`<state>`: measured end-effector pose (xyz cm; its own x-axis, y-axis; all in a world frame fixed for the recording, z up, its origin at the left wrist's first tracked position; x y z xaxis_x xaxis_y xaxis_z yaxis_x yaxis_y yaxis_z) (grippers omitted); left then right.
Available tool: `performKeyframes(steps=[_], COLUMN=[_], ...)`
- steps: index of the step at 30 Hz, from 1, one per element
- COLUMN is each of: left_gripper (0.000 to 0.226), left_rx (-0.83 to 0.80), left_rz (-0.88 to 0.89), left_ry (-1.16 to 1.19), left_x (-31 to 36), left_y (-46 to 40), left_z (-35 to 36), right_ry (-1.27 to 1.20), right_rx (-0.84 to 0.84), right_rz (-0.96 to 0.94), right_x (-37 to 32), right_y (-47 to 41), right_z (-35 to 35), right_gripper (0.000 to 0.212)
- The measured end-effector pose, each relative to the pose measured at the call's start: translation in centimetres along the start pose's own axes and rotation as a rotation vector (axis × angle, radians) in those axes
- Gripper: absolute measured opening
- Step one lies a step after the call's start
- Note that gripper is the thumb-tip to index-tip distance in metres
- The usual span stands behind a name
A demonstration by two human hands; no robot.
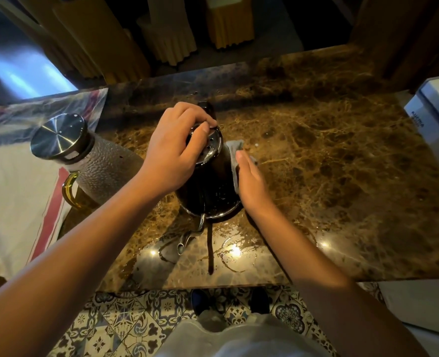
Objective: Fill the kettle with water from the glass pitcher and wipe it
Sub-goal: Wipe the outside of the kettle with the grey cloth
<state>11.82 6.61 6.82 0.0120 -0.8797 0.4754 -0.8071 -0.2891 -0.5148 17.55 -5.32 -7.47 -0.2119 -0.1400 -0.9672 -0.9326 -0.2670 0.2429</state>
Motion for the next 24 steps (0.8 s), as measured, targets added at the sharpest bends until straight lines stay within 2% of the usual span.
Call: performKeyframes(steps=[5,8,11,17,21,24], left_gripper=[0.031,0.030,0.029,0.029,0.032,0.031], left_rx=[0.024,0.029,0.038,0.029,0.030,0.027], left_rz=[0.012,0.025,0.039,0.024,0.013,0.012], left_ry=[0.043,0.043,0.041,0.042,0.054,0.057], left_x=[0.0,0.1,0.1,0.1,0.3,0.3], left_y=[-0.1,0.0,-0.1,-0.1,-0.1,-0.2], left_z=[-0.1,-0.1,-0.1,-0.1,-0.2,-0.2], right_ry=[0.058,0.054,-0.005,0.040,-0.010,-0.020], right_rx=[0.136,0.145,0.073,-0.035,-0.049,0.013], right_rz=[-0.260,-0.352,-0.304,-0.099,-0.079,-0.126], right_x=[0.5,-1.4,-3.7,-4.1,-2.3,-1.3], right_y=[4.7,4.7,2.8,-0.9,-0.2,1.8], right_z=[-0.1,0.4,0.9,1.1,0.4,-0.1], right_gripper=[0.045,0.044,0.051,0.049,0.048,0.033])
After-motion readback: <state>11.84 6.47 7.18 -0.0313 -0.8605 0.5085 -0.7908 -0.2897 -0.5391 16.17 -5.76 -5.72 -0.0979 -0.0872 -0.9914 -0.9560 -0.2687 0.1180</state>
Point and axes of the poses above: each hand's wrist, its own y-axis away from the middle knuckle, its own z-axis out of the palm, x = y × z, the point moved 7 cm from there along -y, towards the middle knuckle, and after that the axes turned 13 degrees about x, right-handed, at the moved point
